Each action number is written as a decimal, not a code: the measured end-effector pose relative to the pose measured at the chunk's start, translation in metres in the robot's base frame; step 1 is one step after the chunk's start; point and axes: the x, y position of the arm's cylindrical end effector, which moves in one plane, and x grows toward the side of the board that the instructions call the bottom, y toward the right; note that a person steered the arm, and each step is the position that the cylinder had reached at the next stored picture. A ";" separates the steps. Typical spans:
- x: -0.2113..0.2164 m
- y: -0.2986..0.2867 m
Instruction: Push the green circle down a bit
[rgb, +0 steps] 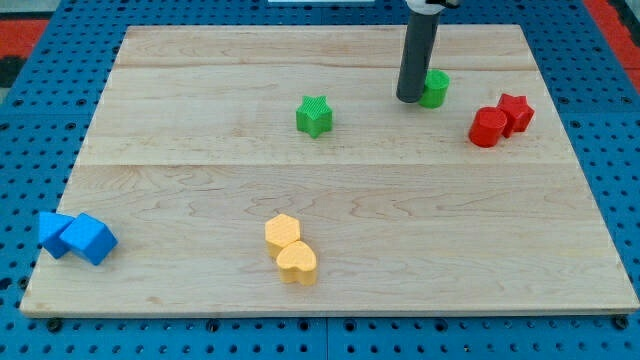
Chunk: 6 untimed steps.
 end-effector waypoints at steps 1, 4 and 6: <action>-0.023 -0.010; -0.014 0.037; -0.008 0.071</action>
